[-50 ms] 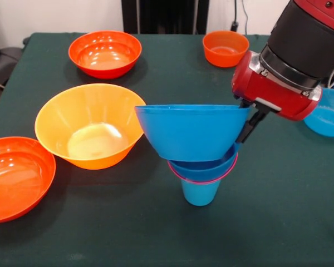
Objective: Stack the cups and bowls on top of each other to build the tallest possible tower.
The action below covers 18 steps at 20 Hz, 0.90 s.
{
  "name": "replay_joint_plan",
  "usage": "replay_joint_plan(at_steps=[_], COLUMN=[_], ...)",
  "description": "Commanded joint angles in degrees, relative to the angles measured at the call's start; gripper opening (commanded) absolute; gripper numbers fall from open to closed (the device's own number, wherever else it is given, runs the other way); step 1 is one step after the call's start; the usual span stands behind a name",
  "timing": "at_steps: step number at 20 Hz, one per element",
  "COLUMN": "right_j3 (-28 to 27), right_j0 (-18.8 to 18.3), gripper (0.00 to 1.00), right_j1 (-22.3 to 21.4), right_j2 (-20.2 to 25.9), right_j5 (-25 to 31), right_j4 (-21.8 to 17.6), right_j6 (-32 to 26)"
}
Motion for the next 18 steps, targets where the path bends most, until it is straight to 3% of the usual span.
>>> replay_joint_plan(at_steps=[1, 5, 18], right_j3=[-1.83, -4.81, -7.23], right_j0=[-1.06, -1.72, -1.96], gripper=[0.0, 0.0, 0.0], right_j1=[-2.1, -0.49, -0.07], right_j2=[5.67, 5.55, 4.5], right_j5=[6.22, 8.09, 10.85], right_j4=[1.19, 1.53, 1.92], right_j6=[2.24, 2.39, 2.2])
